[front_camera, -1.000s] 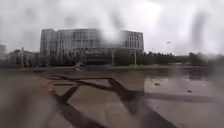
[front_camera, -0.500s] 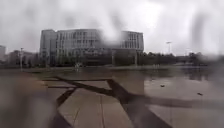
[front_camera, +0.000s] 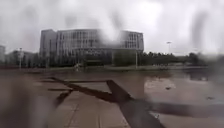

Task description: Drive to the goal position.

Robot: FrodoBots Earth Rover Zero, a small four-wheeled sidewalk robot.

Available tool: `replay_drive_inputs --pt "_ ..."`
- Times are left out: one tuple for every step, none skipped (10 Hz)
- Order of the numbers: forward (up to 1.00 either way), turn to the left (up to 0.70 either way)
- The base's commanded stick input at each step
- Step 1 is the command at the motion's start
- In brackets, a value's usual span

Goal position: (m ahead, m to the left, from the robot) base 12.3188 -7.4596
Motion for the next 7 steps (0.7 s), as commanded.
replay_drive_inputs --pt "0.7 0.16" --pt "0.7 0.0" --pt "0.7 0.0" --pt "0.7 0.0" --pt "0.7 0.0" --pt "0.7 0.0" --pt "0.7 0.0"
